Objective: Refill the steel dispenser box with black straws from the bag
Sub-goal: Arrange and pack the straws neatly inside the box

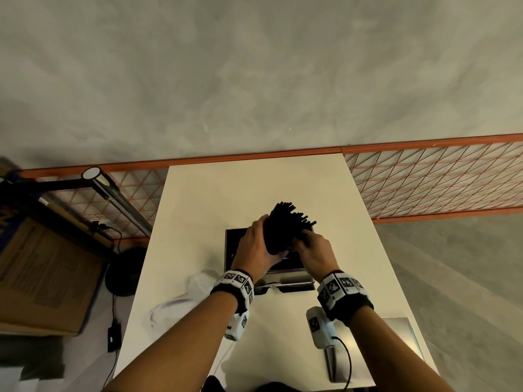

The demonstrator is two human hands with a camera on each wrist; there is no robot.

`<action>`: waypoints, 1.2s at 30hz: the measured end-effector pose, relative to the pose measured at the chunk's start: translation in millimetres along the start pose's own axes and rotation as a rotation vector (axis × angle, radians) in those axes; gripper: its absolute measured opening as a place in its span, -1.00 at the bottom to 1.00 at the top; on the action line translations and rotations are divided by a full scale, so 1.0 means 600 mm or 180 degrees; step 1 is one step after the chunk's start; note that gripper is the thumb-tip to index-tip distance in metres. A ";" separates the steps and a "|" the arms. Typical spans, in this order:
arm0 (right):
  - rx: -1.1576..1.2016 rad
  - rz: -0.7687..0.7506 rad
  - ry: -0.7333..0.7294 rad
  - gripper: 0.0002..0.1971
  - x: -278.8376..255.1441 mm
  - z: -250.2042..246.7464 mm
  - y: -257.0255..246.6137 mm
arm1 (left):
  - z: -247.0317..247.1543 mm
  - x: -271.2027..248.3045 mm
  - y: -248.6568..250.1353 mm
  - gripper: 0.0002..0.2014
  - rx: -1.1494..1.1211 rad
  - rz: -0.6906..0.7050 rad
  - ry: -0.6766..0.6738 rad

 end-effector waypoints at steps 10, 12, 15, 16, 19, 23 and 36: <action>0.1534 0.0160 0.0051 -0.81 0.008 0.013 0.029 | 0.000 0.000 0.011 -0.07 0.0226 0.0204 -0.0001; 0.1774 0.0223 -0.0123 -0.80 0.010 0.021 0.029 | -0.001 0.001 0.015 -0.11 0.0521 0.0343 -0.0050; 0.1496 0.0247 -0.0097 -0.81 0.004 0.014 0.027 | 0.000 -0.001 0.018 -0.14 0.0847 0.0436 -0.0128; 0.1393 0.0236 0.0076 -0.81 0.000 0.002 0.027 | 0.001 -0.003 0.019 -0.14 0.0901 0.0482 -0.0140; 0.1060 0.0213 0.0780 -0.77 -0.021 -0.044 0.029 | 0.009 -0.007 0.014 -0.14 0.0937 0.0550 -0.0177; 0.0390 0.0136 0.1487 -0.82 -0.039 -0.084 0.038 | 0.018 0.002 -0.001 -0.15 0.0919 0.0668 -0.0292; -0.0336 -0.0209 0.0320 -0.57 -0.005 0.042 0.026 | 0.018 -0.001 -0.044 0.05 0.0781 0.0762 -0.0634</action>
Point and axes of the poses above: each hand's wrist, its own x-axis towards the middle knuckle, its own z-axis out of the palm, y = z × x, the point moved 7 cm from there along x, towards the middle knuckle, and after that the axes turned 14 degrees about -y, right-handed, at the moved point
